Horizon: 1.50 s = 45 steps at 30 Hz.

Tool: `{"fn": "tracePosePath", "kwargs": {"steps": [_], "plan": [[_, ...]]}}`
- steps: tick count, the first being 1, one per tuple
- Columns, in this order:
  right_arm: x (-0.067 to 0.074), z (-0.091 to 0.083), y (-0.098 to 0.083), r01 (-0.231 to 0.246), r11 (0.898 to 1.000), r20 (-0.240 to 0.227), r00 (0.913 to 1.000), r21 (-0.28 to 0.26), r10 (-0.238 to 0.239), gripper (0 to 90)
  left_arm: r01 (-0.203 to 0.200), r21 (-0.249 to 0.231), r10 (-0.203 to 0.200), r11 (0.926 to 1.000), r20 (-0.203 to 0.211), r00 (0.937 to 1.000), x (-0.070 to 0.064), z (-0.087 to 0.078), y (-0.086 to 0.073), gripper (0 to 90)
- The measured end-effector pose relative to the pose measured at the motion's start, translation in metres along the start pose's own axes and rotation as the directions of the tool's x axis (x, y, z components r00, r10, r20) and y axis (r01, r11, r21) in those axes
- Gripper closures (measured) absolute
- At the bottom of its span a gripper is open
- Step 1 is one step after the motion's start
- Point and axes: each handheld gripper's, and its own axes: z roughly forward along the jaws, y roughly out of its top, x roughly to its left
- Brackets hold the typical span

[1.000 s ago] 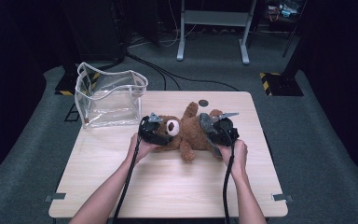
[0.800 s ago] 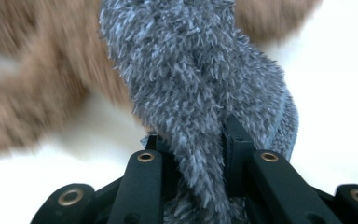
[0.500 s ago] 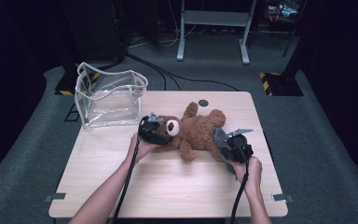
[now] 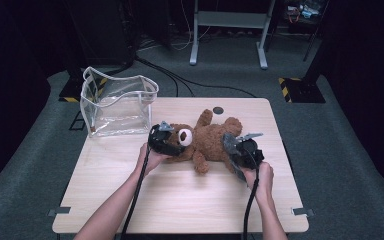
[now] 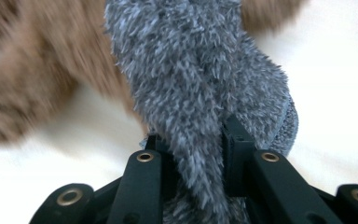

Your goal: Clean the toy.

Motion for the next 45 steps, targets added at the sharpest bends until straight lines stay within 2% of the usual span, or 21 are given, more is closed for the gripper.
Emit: {"fn": "tracePosePath", "kwargs": {"steps": [1,4,5,7,11,14,15,17,20,23,30,33,36,40,43,45], "plan": [[-0.002,-0.001,-0.007,-0.014,1.000,0.002,0.9999,0.023,0.014,73.0,-0.001,-0.001,0.001,1.0000,0.000,1.0000,0.000,0.000,0.000,15.6],[-0.010,-0.002,-0.022,-0.033,0.998,0.011,0.9994,0.047,0.032,72.9,0.002,-0.006,-0.002,1.0000,0.001,1.0000,0.001,0.001,0.000,15.6],[-0.011,-0.004,-0.024,-0.043,0.998,0.013,0.9990,0.041,0.042,72.9,0.004,-0.006,-0.004,1.0000,0.001,1.0000,0.001,0.001,0.000,15.6],[-0.009,-0.011,-0.023,-0.031,0.999,0.014,0.9994,0.008,0.031,72.9,0.008,-0.008,-0.008,0.9999,-0.002,1.0000,0.001,0.001,0.000,15.6],[0.007,-0.025,-0.009,0.011,0.999,0.020,0.9998,-0.052,-0.010,72.9,0.006,-0.007,-0.006,1.0000,-0.002,1.0000,0.001,0.001,0.000,15.6],[0.025,-0.027,0.006,0.056,0.995,0.013,0.9984,-0.086,-0.055,72.9,0.009,-0.008,-0.009,0.9999,-0.001,1.0000,0.001,0.001,0.000,15.6],[0.030,-0.026,0.010,0.056,0.995,0.007,0.9984,-0.087,-0.056,72.9,0.008,-0.007,-0.008,0.9999,-0.002,1.0000,0.001,0.001,0.000,15.6],[0.042,-0.021,0.017,0.085,0.991,0.006,0.9964,-0.099,-0.085,72.8,0.009,-0.004,-0.009,0.9999,-0.002,1.0000,0.001,0.001,0.000,15.6],[0.050,-0.006,0.023,0.115,0.990,0.016,0.9933,-0.078,-0.114,72.7,0.014,-0.005,-0.014,0.9999,0.001,0.9999,0.002,0.001,0.000,15.6],[0.044,0.003,0.016,0.097,0.993,0.022,0.9952,-0.065,-0.095,72.8,0.011,-0.002,-0.011,0.9999,0.004,0.9999,0.002,0.001,0.000,15.6],[0.010,0.001,-0.029,0.027,1.000,0.061,0.9978,0.009,-0.027,73.2,0.016,-0.003,-0.016,0.9999,0.011,0.9998,0.004,0.001,0.000,15.6],[-0.002,-0.001,-0.038,0.001,1.000,0.061,0.9981,0.014,-0.002,73.0,0.017,-0.003,-0.017,0.9998,0.010,0.9998,0.003,0.001,0.000,15.6],[0.003,-0.009,-0.033,-0.001,1.000,0.039,0.9992,-0.019,0.002,72.9,0.018,-0.002,-0.018,0.9998,0.009,0.9998,0.004,0.001,0.000,15.6],[0.021,-0.017,-0.013,0.040,0.997,0.014,0.9991,-0.073,-0.039,72.8,0.016,0.001,-0.016,0.9999,0.008,0.9998,0.003,0.001,0.000,15.6],[0.032,-0.010,0.001,0.077,0.993,0.010,0.9970,-0.085,-0.077,72.7,0.016,0.002,-0.016,0.9999,0.009,0.9998,0.003,0.001,0.000,15.6],[0.034,-0.003,0.005,0.078,0.995,0.014,0.9969,-0.068,-0.077,72.8,0.017,0.002,-0.017,0.9999,0.011,0.9998,0.004,0.001,0.000,15.6]]}}
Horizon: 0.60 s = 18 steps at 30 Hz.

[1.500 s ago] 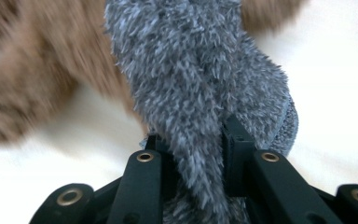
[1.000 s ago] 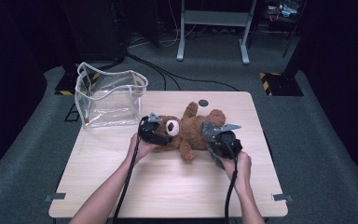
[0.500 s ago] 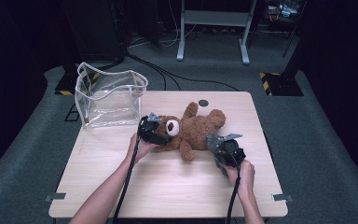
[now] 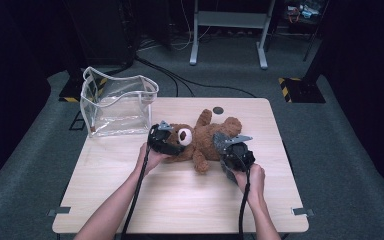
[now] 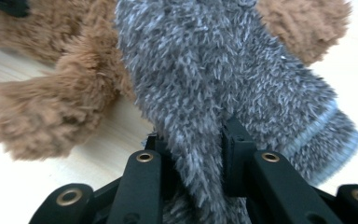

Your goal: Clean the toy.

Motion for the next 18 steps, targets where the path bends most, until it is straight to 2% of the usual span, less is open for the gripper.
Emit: {"fn": "tracePosePath", "kwargs": {"steps": [4,8,10,12,14,15,17,18], "plan": [[-0.009,0.007,-0.010,-0.020,1.000,0.000,0.9998,0.024,0.020,73.3,-0.005,0.004,0.005,1.0000,0.005,1.0000,0.000,0.000,0.000,15.6],[-0.023,0.006,-0.029,-0.044,0.996,0.040,0.9984,0.072,0.041,73.4,-0.001,0.001,0.001,1.0000,0.006,1.0000,0.001,0.001,0.000,15.6],[-0.028,0.001,-0.034,-0.066,0.996,0.017,0.9977,0.065,0.065,73.4,0.007,0.000,-0.007,1.0000,0.010,0.9999,0.002,0.001,0.000,15.6],[-0.027,-0.006,-0.030,-0.075,0.996,-0.018,0.9969,0.037,0.076,73.4,0.021,0.001,-0.021,0.9998,0.018,0.9996,0.003,0.001,0.000,15.6],[-0.021,-0.015,-0.020,-0.068,0.998,-0.052,0.9964,-0.006,0.067,73.5,0.019,0.008,-0.019,0.9998,0.020,0.9996,0.004,0.001,0.002,15.6],[-0.017,-0.018,-0.014,-0.044,0.999,-0.066,0.9970,-0.031,0.042,73.4,0.022,0.010,-0.022,0.9997,0.021,0.9995,0.004,0.002,0.002,15.6],[-0.004,-0.024,0.002,-0.033,0.997,-0.074,0.9968,-0.063,0.029,73.5,0.021,0.012,-0.022,0.9997,0.021,0.9996,0.004,0.002,0.003,15.6],[0.001,-0.024,0.009,-0.009,0.997,-0.082,0.9966,-0.081,0.002,73.5,0.020,0.012,-0.021,0.9997,0.021,0.9996,0.004,0.002,0.003,15.6]]}}
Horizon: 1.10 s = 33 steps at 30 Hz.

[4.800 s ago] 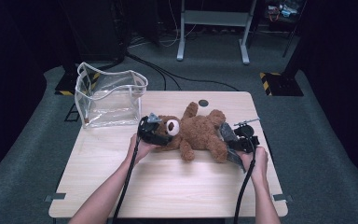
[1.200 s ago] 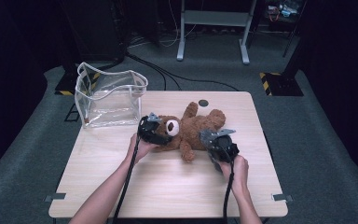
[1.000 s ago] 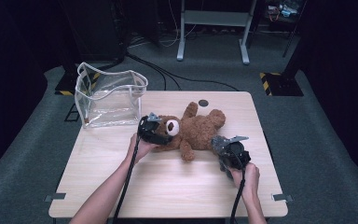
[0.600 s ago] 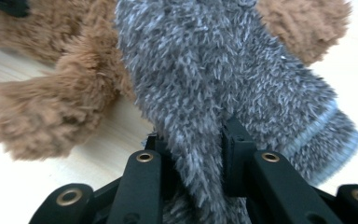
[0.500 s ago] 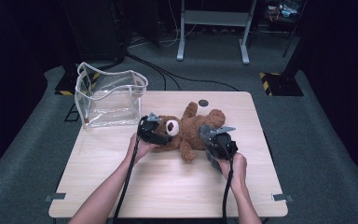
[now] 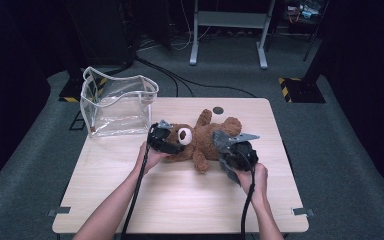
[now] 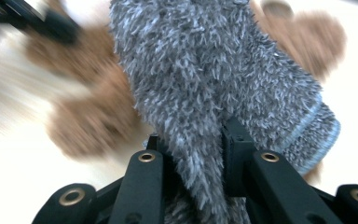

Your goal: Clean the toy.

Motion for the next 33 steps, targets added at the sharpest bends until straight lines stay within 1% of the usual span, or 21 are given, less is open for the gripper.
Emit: {"fn": "tracePosePath", "kwargs": {"steps": [1,3,5,7,8,9,11,13,14,15,17,18,20,21,22,25,27,29,30,31,33], "plan": [[0.005,0.002,0.007,0.019,1.000,-0.009,0.9998,0.001,-0.019,73.4,0.002,0.001,-0.002,1.0000,0.003,1.0000,0.000,0.000,0.000,15.6],[0.013,0.012,0.019,0.050,0.999,-0.010,0.9987,-0.006,-0.050,73.4,0.001,0.003,-0.001,1.0000,0.004,1.0000,0.000,0.000,0.000,15.6],[0.017,0.026,0.026,0.056,0.998,-0.012,0.9984,0.009,-0.056,73.3,-0.002,0.008,0.002,1.0000,0.004,1.0000,0.001,0.000,0.001,15.6],[0.018,0.041,0.027,0.049,0.998,-0.009,0.9988,0.044,-0.048,73.5,0.003,0.008,-0.003,1.0000,0.006,1.0000,0.002,0.000,0.001,15.7],[0.018,0.046,0.025,0.039,0.998,-0.006,0.9992,0.054,-0.039,73.6,0.003,0.010,-0.003,0.9999,0.007,1.0000,0.002,0.000,0.001,15.7],[0.017,0.050,0.021,0.038,0.998,-0.013,0.9992,0.053,-0.037,73.8,0.000,0.011,0.000,0.9999,0.008,1.0000,0.002,0.000,0.000,15.6],[0.015,0.051,0.014,0.017,0.998,-0.024,0.9996,0.053,-0.015,74.1,-0.005,0.014,0.005,0.9999,0.007,1.0000,0.001,0.001,0.001,15.6],[0.015,0.051,0.005,0.015,0.997,-0.022,0.9997,0.081,-0.013,74.2,-0.001,0.012,0.001,0.9999,0.005,1.0000,0.001,0.001,0.001,15.6],[0.014,0.053,0.001,0.022,0.996,-0.022,0.9996,0.081,-0.020,74.2,0.000,0.011,0.000,0.9999,0.005,1.0000,0.001,0.001,0.001,15.6],[0.014,0.054,-0.004,0.018,0.995,-0.022,0.9996,0.093,-0.016,74.3,0.001,0.010,-0.001,0.9999,0.006,1.0000,0.001,0.001,0.001,15.6],[0.012,0.058,-0.012,0.005,0.991,-0.026,0.9997,0.131,-0.002,74.4,0.004,0.008,-0.004,1.0000,0.007,1.0000,0.001,0.001,0.001,15.6],[0.011,0.061,-0.015,0.009,0.989,-0.031,0.9995,0.147,-0.005,74.3,0.005,0.008,-0.005,1.0000,0.007,1.0000,0.002,0.001,0.001,15.7],[0.008,0.065,-0.021,0.001,0.982,-0.032,0.9995,0.189,0.005,74.2,0.007,0.009,-0.007,0.9999,0.009,0.9999,0.002,0.001,0.001,15.6],[0.007,0.065,-0.022,0.009,0.980,-0.039,0.9993,0.201,-0.001,74.1,0.007,0.009,-0.007,0.9999,0.009,0.9999,0.002,0.001,0.001,15.6],[0.007,0.064,-0.023,0.001,0.979,-0.036,0.9993,0.204,0.007,74.0,0.009,0.009,-0.009,0.9999,0.009,0.9999,0.002,0.001,0.001,15.6],[0.007,0.053,-0.016,0.008,0.986,-0.050,0.9988,0.164,0.000,73.7,0.022,0.001,-0.022,0.9998,0.012,0.9997,0.003,0.001,0.000,15.7],[0.009,0.040,-0.007,0.015,0.994,-0.050,0.9987,0.112,-0.009,73.6,0.021,0.004,-0.021,0.9998,0.013,0.9997,0.004,0.001,0.000,15.7],[0.012,0.029,0.005,0.016,0.998,-0.041,0.9991,0.057,-0.014,73.5,0.014,0.005,-0.014,0.9999,0.010,0.9999,0.003,0.001,0.000,15.6],[0.012,0.024,0.011,0.029,0.999,-0.036,0.9990,0.028,-0.028,73.5,0.012,0.005,-0.012,0.9999,0.008,0.9999,0.003,0.001,0.000,15.6],[0.013,0.021,0.017,0.030,1.000,-0.029,0.9991,0.001,-0.030,73.4,0.012,0.005,-0.012,0.9999,0.010,0.9999,0.003,0.001,0.000,15.6],[0.015,0.021,0.028,0.036,0.999,-0.015,0.9992,-0.009,-0.036,73.3,0.014,0.006,-0.014,0.9999,0.007,0.9999,0.002,0.001,0.000,15.6]]}}
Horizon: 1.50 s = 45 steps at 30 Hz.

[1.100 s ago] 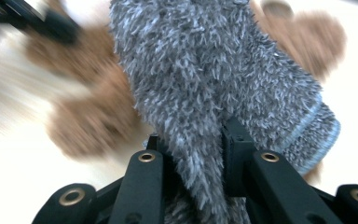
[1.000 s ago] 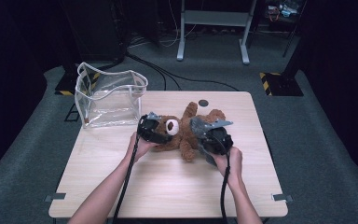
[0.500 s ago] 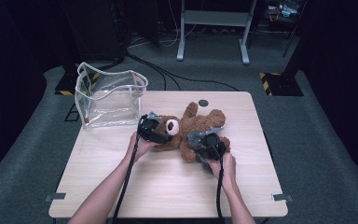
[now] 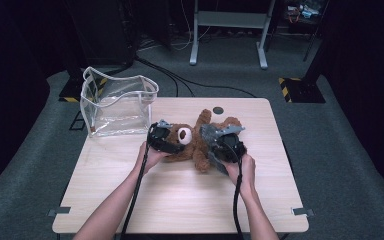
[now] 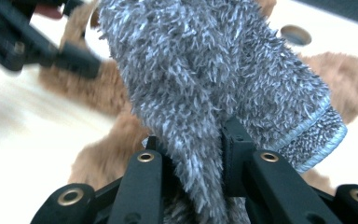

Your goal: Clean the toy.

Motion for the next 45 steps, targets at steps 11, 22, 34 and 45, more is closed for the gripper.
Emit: {"fn": "tracePosePath", "kwargs": {"steps": [11,22,34,45], "plan": [[-0.001,0.030,-0.021,-0.023,0.997,-0.014,0.9996,0.077,0.024,74.0,-0.007,0.008,0.007,0.9999,0.002,1.0000,0.000,0.000,0.000,15.6],[-0.006,0.034,-0.051,-0.028,0.977,-0.049,0.9980,0.210,0.040,73.8,-0.003,0.004,0.003,1.0000,0.001,1.0000,0.000,0.000,0.000,15.6],[-0.006,0.003,0.008,-0.097,0.994,-0.114,0.9884,0.041,0.101,73.2,-0.002,0.002,0.002,1.0000,-0.001,1.0000,0.000,-0.001,0.001,15.6],[0.013,0.050,-0.011,-0.106,0.982,-0.195,0.9713,0.155,0.136,73.6,0.000,0.004,0.000,1.0000,0.006,1.0000,0.001,0.000,0.000,15.6]]}}
